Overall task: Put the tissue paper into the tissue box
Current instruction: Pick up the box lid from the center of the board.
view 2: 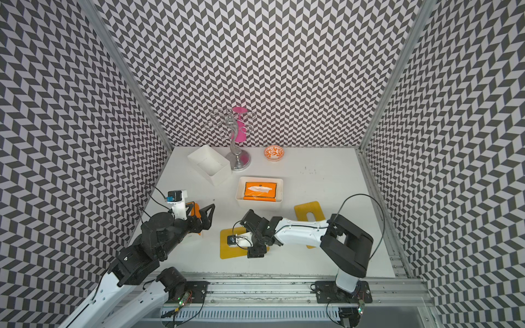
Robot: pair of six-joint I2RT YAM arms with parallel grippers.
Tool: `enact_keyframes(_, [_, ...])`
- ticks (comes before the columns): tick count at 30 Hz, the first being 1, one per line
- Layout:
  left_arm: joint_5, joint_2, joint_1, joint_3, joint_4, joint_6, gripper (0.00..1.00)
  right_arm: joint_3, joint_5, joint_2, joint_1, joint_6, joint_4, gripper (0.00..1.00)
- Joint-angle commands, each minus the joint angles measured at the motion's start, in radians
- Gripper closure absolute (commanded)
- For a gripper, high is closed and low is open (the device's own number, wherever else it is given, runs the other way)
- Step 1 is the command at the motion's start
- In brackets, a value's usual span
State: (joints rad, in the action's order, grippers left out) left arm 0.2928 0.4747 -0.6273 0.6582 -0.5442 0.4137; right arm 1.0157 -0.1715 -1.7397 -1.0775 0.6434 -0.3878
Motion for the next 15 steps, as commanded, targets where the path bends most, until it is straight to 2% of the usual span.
enact_keyframes(1, [0.038, -0.047, 0.005, -0.004, 0.029, 0.012, 0.0, 0.033, 0.016, -0.031, -0.007, -0.014, -0.039, 0.26])
enact_keyframes(9, [0.057, -0.065, 0.004, -0.012, 0.024, 0.013, 0.0, 0.069, 0.011, -0.071, -0.008, -0.028, -0.067, 0.31])
enact_keyframes(15, [0.06, -0.073, 0.004, -0.012, 0.02, 0.013, 0.0, 0.108, 0.007, -0.116, -0.009, -0.031, -0.11, 0.38])
